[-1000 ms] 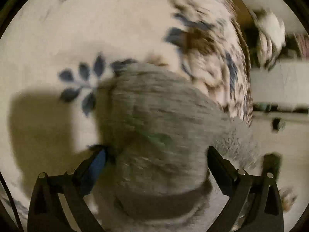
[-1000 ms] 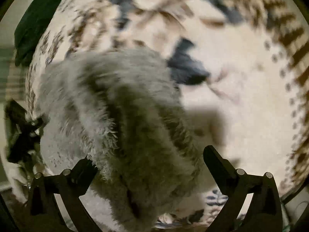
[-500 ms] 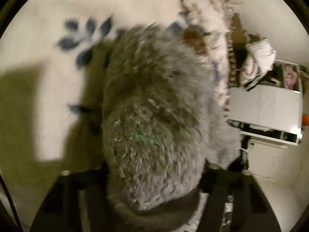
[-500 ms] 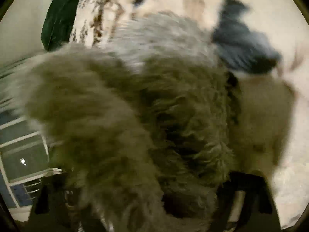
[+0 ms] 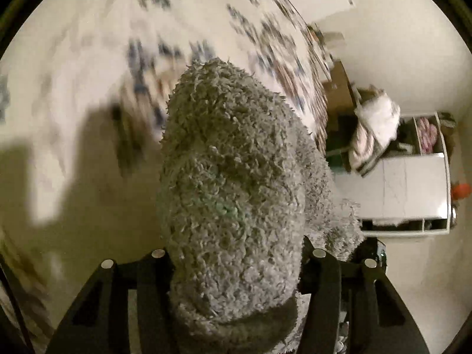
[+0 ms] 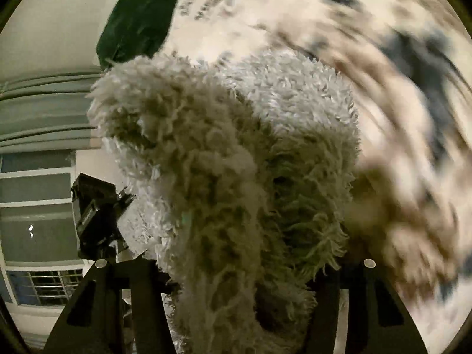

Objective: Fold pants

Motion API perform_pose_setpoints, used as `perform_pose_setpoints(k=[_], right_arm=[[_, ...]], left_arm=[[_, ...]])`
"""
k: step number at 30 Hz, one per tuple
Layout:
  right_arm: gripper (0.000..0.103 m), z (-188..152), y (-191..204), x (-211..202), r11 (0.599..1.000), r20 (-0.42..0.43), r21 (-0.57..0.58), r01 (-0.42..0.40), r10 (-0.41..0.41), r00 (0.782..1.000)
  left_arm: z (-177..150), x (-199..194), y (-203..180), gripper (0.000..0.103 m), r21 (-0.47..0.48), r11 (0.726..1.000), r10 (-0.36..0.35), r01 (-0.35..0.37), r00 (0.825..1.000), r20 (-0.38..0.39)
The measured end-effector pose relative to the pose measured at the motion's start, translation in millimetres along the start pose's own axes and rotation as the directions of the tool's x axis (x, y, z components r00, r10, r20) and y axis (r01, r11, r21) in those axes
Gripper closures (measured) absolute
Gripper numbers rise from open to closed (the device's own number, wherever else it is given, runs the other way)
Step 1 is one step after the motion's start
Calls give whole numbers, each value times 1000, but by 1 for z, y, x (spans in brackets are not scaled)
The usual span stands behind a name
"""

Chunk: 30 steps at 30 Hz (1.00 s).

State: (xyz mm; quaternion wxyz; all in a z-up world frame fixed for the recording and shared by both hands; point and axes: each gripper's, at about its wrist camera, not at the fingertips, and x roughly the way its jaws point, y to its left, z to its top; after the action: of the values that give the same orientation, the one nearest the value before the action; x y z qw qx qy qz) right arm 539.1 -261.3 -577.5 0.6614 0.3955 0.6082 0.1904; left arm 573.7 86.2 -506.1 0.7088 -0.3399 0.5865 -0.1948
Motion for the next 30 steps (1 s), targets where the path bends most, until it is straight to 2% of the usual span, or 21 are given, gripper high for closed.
perform_pose_setpoints(k=[4, 5, 6, 8, 9, 10, 12, 13, 16, 17, 18, 19, 20, 21, 23, 24, 27, 30], right_arm=[[45, 74, 34, 56, 999, -11, -48, 2, -2, 1000], [45, 89, 38, 69, 998, -15, -59, 7, -8, 1000], [44, 107, 42, 85, 997, -25, -75, 22, -24, 999], [35, 132, 42, 108, 990, -44, -105, 90, -95, 994], [28, 142, 42, 121, 983, -55, -115, 146, -153, 987], [20, 148, 42, 131, 976, -72, -126, 179, -189, 979], [3, 156, 44, 145, 966, -120, -134, 221, -237, 964], [2, 152, 47, 146, 958, -116, -154, 243, -262, 958], [2, 139, 69, 136, 902, -30, -240, 360, -377, 926], [2, 141, 77, 130, 884, 10, -247, 398, -408, 913], [2, 135, 89, 119, 852, 82, -256, 456, -451, 889], [2, 126, 98, 109, 814, 152, -262, 519, -496, 855], [2, 117, 109, 101, 774, 209, -267, 574, -535, 818], [2, 109, 124, 95, 724, 279, -264, 638, -575, 769], [2, 79, 142, 74, 665, 352, -243, 706, -618, 703], [2, 63, 150, 63, 653, 370, -223, 724, -631, 682], [2, 16, 164, 30, 622, 390, -176, 763, -668, 634], [2, -29, 206, -13, 587, 437, -156, 794, -680, 589]], left_arm=[[72, 5, 14, 52, 23, 999, 39, -39, 999, 37], [86, 9, 18, 49, 35, 998, 57, -58, 998, 35], [97, 15, 23, 45, 46, 994, 95, -96, 995, 35], [115, 34, 39, 41, 43, 977, 209, -208, 978, -7], [119, 41, 49, 41, 46, 966, 257, -255, 966, -33], [124, 45, 47, 40, 50, 963, 268, -266, 963, -33], [119, 42, 49, 24, 73, 956, 284, -283, 959, 5], [115, 38, 45, 21, 91, 947, 305, -307, 952, 32], [105, 17, 35, 9, 113, 931, 335, -346, 936, 107], [101, 11, 29, 0, 123, 930, 337, -347, 936, 100], [95, 5, 22, 0, 130, 919, 358, -373, 925, 127], [87, -9, 20, 0, 141, 905, 380, -402, 911, 161], [82, -20, 17, 0, 149, 891, 402, -430, 897, 185], [77, -26, 8, 0, 148, 873, 430, -465, 877, 214], [57, -45, -5, 0, 152, 835, 485, -529, 838, 249], [45, -55, -10, 0, 146, 818, 511, -556, 820, 259], [18, -77, -29, 0, 145, 797, 538, -586, 799, 270], [-12, -104, -63, 0, 181, 765, 554, -619, 774, 307]])
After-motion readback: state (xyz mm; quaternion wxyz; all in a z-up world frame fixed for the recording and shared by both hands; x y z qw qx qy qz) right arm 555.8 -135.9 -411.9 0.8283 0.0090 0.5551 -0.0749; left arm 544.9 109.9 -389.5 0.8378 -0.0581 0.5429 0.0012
